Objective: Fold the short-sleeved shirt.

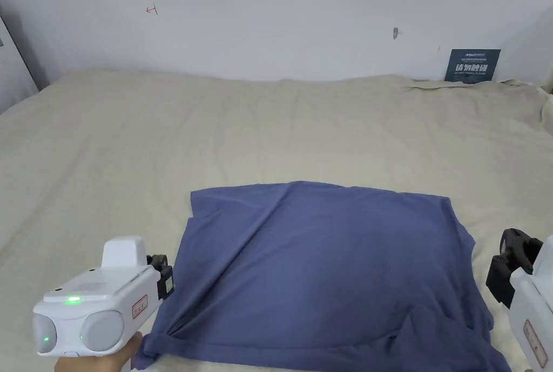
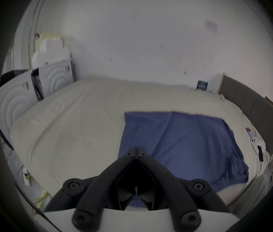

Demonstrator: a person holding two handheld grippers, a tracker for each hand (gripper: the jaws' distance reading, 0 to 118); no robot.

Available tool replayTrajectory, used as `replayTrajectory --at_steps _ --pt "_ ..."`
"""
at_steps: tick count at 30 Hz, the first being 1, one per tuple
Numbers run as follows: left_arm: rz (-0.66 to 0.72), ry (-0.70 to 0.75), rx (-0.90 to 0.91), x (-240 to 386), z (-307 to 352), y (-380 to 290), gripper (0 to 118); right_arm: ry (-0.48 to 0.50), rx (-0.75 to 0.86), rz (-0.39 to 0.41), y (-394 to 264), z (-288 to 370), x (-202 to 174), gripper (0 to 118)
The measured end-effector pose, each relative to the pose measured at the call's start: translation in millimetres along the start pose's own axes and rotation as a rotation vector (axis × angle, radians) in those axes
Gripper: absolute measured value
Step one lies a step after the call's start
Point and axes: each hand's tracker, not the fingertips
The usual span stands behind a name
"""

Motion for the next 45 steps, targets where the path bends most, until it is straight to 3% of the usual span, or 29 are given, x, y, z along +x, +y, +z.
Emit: replayTrajectory --at_steps 1,3,4,5,6,8,12,18,19,21,22,23,24,29,34,35,36,38,39,45 --pt "0.008 0.004 -0.036 -4 -5 -3 1 0.001 -0.005 -0.003 -1 0 0 1" --pt "0.045 0.024 -0.113 -14 -16 -11 17 0.004 -0.013 -0.006 -3 0 0 1" --pt "0.072 0.031 -0.147 -19 -20 -14 33 0.004 -0.016 -0.002 -4 0 0 1" --pt "0.105 0.027 -0.19 -25 -25 -16 63 0.005 -0.02 0.003 -5 0 0 1" --pt "0.141 0.019 -0.226 -29 -28 -20 81 0.007 -0.025 0.008 -5 0 0 1" --pt "0.19 0.018 -0.264 -37 -35 -27 98 0.012 -0.035 0.011 -6 -1 0 1" --pt "0.211 0.048 -0.312 -46 -44 -40 98 0.015 -0.052 0.014 -11 -2 1 1" --pt "0.108 0.109 -0.449 -46 -65 -61 95 0.013 -0.075 0.002 -17 -5 4 1" --pt "0.101 0.107 -0.445 -45 -66 -64 91 0.012 -0.079 0.002 -17 -5 4 1" --pt "0.094 0.093 -0.452 -43 -71 -67 68 0.013 -0.086 -0.002 -18 -5 5 1" --pt "0.092 0.085 -0.462 -41 -72 -68 48 0.013 -0.089 -0.004 -19 -5 6 1" --pt "0.092 0.078 -0.477 -38 -71 -68 19 0.011 -0.092 -0.004 -19 -5 6 1" --pt "0.093 0.081 -0.473 -35 -70 -68 10 0.008 -0.093 -0.004 -19 -5 7 1" --pt "0.059 0.078 -0.444 -27 -62 -64 5 -0.009 -0.129 -0.02 -25 -7 18 1" --pt "0.052 0.047 -0.411 -25 -49 -52 4 -0.016 -0.317 -0.086 -49 -23 33 8" --pt "0.051 0.043 -0.401 -25 -47 -49 4 -0.008 -0.367 -0.103 -57 -27 37 19" --pt "0.051 0.038 -0.394 -24 -45 -47 4 0.0 -0.423 -0.119 -66 -32 41 37" --pt "0.051 0.031 -0.387 -26 -46 -46 4 -0.002 -0.479 -0.142 -83 -36 46 85" --pt "0.052 0.028 -0.381 -27 -47 -47 4 -0.007 -0.516 -0.152 -92 -38 48 94" --pt "0.056 0.017 -0.373 -26 -46 -45 4 -0.023 -0.688 -0.069 -136 -47 44 96"
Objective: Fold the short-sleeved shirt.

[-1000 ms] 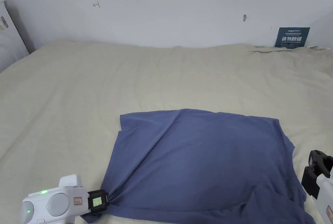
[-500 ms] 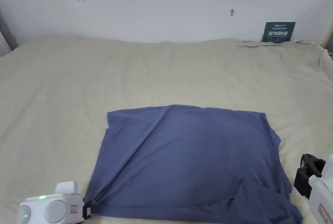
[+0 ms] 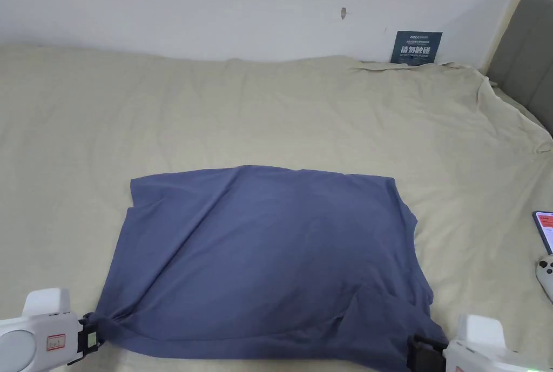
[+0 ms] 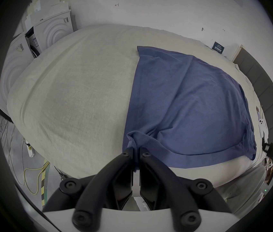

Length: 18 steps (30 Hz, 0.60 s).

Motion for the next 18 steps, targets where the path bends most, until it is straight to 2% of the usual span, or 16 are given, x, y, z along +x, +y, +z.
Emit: replayTrajectory --at_steps 5,7,10,11,14,18 --pt "-0.001 -0.001 0.003 -1 -2 -1 4 0.032 -0.055 0.011 -9 -9 -10 94" --pt "0.0 -0.002 0.003 -1 -2 0 4 0.044 -0.074 0.018 -8 -11 -15 87" --pt "0.001 -0.002 0.005 -1 -2 0 4 0.056 -0.1 0.018 -9 -18 -21 64" --pt "0.0 -0.002 0.004 -1 -3 0 4 0.069 -0.111 0.017 -9 -17 -25 53" --pt "0.0 -0.002 0.003 -2 -3 0 4 0.075 -0.097 0.029 -13 -13 -33 8" --pt "0.003 -0.007 0.009 -3 1 2 4 0.098 -0.072 0.038 -8 0 -31 7"
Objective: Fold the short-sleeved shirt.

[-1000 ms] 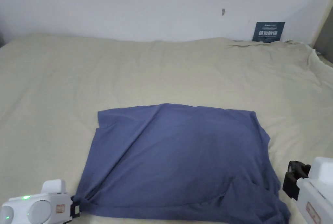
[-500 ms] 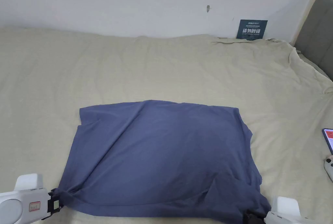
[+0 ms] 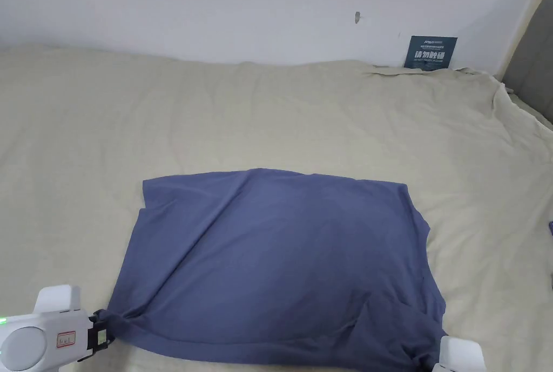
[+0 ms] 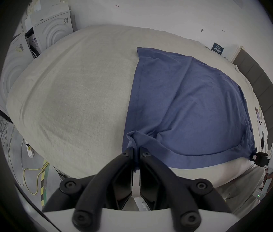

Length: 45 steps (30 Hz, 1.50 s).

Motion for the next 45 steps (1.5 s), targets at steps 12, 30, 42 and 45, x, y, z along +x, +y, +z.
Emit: replayTrajectory --at_steps 12,30,42,45 --pt "0.013 -0.019 0.076 3 -4 59 4 0.045 0.231 0.053 99 37 9 7" --pt "-0.068 0.082 -0.011 36 -127 145 4 -0.052 0.086 0.065 183 -104 8 7" --pt "-0.205 0.121 -0.029 50 -126 136 34 -0.091 0.057 0.035 178 -114 -4 16" --pt "-0.165 0.08 0.008 47 -111 139 98 -0.08 0.151 0.022 183 -89 -2 72"
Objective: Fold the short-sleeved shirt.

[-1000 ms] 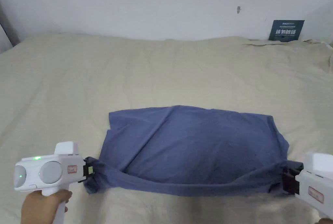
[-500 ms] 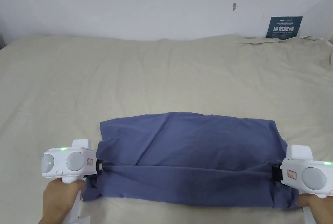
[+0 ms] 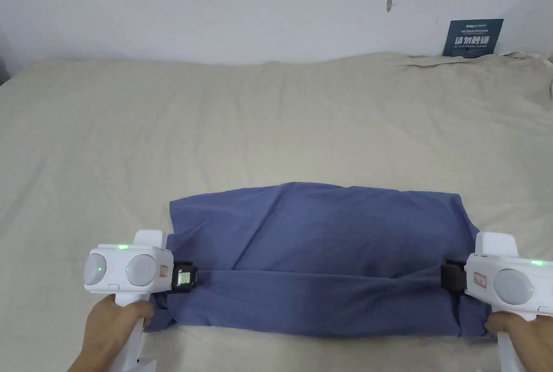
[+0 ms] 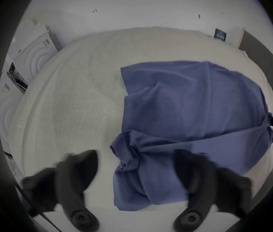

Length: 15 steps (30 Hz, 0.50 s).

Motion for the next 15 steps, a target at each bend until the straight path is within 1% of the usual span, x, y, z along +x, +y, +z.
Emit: replayTrajectory --at_steps 1,2,5,6,9,12,15 --pt "0.027 -0.007 0.019 -1 8 1 112 0.011 0.04 -0.006 3 12 1 86" --pt "0.05 -0.023 0.048 1 23 2 118 0.023 0.073 -0.007 6 24 0 96" --pt "0.067 -0.066 0.142 1 59 5 118 0.039 0.192 -0.028 16 67 1 96" --pt "0.068 -0.068 0.172 2 59 8 118 0.044 0.238 -0.026 18 83 1 96" --pt "0.065 -0.076 0.289 4 92 6 118 0.059 0.368 -0.004 19 127 -1 96" --pt "0.041 -0.103 0.403 8 129 -2 118 0.072 0.457 0.018 14 164 -4 96" --pt "0.028 -0.077 0.447 14 156 -17 118 0.087 0.537 0.031 1 194 -7 96"
